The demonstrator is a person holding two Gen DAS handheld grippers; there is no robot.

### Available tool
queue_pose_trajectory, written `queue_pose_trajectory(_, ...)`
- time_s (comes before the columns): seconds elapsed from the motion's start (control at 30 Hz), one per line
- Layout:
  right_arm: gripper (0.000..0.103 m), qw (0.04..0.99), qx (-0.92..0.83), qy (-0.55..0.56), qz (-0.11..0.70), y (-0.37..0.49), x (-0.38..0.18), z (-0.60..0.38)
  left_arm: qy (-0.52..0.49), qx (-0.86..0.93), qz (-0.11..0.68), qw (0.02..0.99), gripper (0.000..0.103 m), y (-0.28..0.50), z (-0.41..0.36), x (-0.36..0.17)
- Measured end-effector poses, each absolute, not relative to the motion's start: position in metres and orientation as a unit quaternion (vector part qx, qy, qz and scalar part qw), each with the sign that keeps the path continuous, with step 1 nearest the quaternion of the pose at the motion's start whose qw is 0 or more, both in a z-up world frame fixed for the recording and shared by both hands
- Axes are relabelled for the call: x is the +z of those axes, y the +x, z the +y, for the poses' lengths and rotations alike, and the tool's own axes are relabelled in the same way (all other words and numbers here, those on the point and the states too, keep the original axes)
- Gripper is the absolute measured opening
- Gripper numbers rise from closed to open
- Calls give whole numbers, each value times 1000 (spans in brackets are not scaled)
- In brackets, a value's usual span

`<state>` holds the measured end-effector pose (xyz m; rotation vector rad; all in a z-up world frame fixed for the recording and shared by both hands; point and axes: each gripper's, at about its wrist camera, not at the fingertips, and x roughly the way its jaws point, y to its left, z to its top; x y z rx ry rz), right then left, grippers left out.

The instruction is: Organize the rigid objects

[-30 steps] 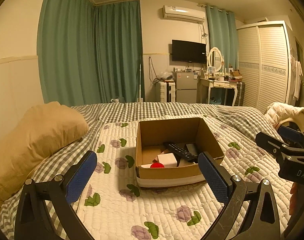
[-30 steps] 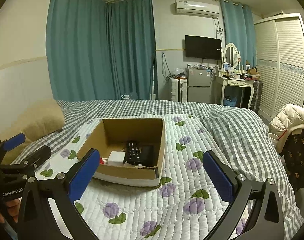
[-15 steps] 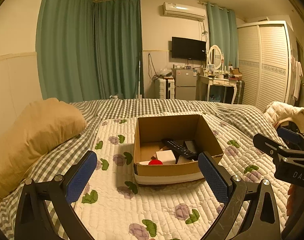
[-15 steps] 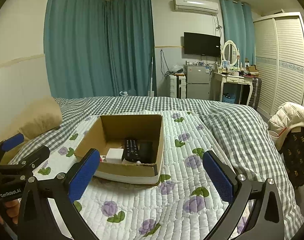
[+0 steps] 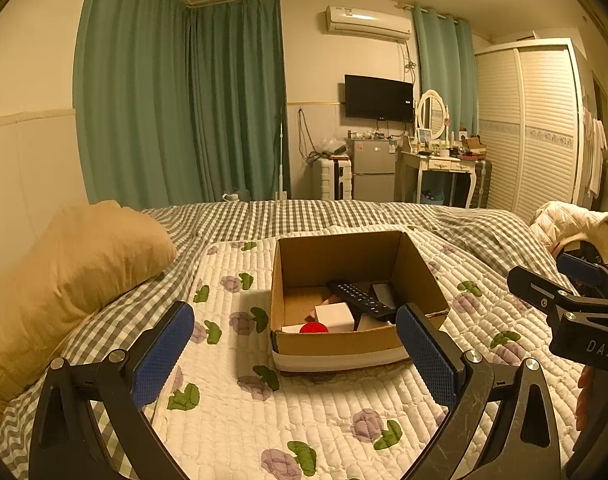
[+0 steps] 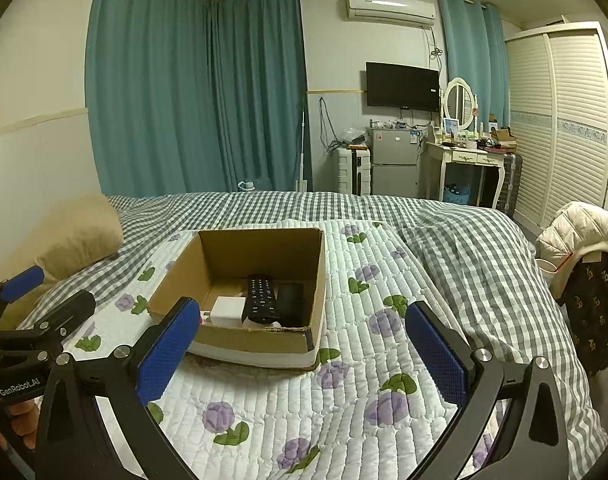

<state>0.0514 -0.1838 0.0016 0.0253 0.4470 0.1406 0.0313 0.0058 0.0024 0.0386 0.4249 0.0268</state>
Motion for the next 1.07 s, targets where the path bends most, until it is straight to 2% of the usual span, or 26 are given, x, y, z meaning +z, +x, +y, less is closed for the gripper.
queue_pose_trajectory(1.07,103,971,70,16,228,53,-3,-184,28,11,226,974,103,36,9,-2)
